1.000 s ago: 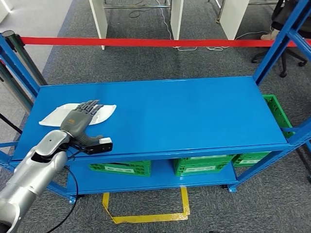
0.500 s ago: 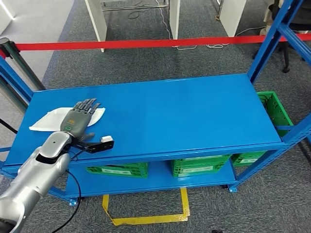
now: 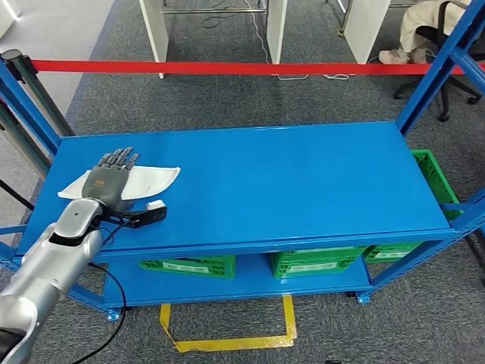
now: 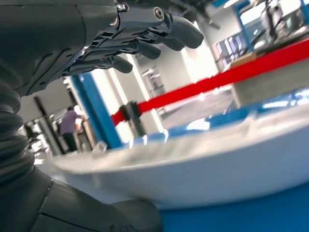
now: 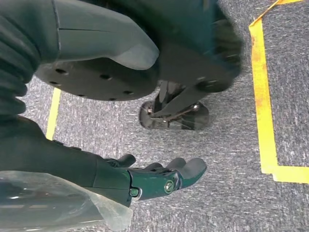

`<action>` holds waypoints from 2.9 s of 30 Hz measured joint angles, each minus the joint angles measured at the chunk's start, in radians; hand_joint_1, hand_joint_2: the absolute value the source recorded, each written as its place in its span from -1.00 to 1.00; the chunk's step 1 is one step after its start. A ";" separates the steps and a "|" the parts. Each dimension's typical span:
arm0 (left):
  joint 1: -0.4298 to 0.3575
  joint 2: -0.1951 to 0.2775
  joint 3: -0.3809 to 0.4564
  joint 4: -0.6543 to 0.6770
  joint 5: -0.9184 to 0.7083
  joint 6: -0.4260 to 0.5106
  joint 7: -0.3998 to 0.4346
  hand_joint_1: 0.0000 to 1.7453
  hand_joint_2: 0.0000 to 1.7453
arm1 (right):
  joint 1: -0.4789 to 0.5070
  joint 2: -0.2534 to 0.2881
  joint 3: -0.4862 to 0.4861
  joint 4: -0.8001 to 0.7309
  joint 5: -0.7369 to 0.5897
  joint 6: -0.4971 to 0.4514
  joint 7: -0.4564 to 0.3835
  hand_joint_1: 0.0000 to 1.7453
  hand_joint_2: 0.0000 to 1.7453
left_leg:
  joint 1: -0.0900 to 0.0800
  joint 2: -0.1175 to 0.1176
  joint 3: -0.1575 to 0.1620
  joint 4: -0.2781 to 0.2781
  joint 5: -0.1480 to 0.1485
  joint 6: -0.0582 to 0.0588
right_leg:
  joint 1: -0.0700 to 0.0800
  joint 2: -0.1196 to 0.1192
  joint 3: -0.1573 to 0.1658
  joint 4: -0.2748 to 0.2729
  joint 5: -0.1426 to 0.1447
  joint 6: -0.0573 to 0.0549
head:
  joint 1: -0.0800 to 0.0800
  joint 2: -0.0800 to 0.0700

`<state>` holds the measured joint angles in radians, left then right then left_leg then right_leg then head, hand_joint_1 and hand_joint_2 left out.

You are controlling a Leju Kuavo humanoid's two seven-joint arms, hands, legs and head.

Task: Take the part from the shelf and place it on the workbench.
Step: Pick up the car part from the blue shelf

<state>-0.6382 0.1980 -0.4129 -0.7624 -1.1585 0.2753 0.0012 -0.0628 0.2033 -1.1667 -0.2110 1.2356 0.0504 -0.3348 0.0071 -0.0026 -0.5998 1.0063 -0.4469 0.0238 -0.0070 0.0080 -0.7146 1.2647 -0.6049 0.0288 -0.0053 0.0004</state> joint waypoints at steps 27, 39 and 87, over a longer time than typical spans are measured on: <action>-0.016 0.026 0.104 0.160 -0.003 -0.093 -0.046 1.00 1.00 | -0.003 0.003 -0.001 0.000 0.001 0.002 0.000 -1.00 1.00 | -0.008 -0.001 0.008 0.000 -0.002 -0.008 | 0.000 -0.002 0.131 -0.231 0.093 -0.012 | -0.002 0.000; -0.012 0.017 0.108 0.135 0.117 -0.166 -0.160 1.00 1.00 | -0.004 0.002 -0.001 0.000 0.009 0.004 -0.010 -1.00 1.00 | -0.011 -0.003 0.008 0.003 0.001 -0.018 | 0.001 -0.003 0.150 -0.250 0.104 -0.013 | 0.001 0.000; 0.360 -0.256 0.324 -0.660 0.997 0.156 -0.415 1.00 1.00 | 0.002 0.010 -0.019 0.000 -0.005 -0.038 -0.010 -1.00 1.00 | -0.009 -0.002 0.025 0.012 -0.023 -0.012 | 0.003 -0.002 0.121 -0.241 0.129 -0.015 | -0.004 0.000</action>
<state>-0.2780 -0.0575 -0.0887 -1.4226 -0.1612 0.4315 -0.4134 -0.0608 0.2132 -1.1854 -0.2112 1.2303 0.0123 -0.3449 -0.0017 -0.0045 -0.5748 1.0184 -0.4698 0.0119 -0.0037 0.0064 -0.5936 1.0239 -0.4763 0.0135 -0.0096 0.0004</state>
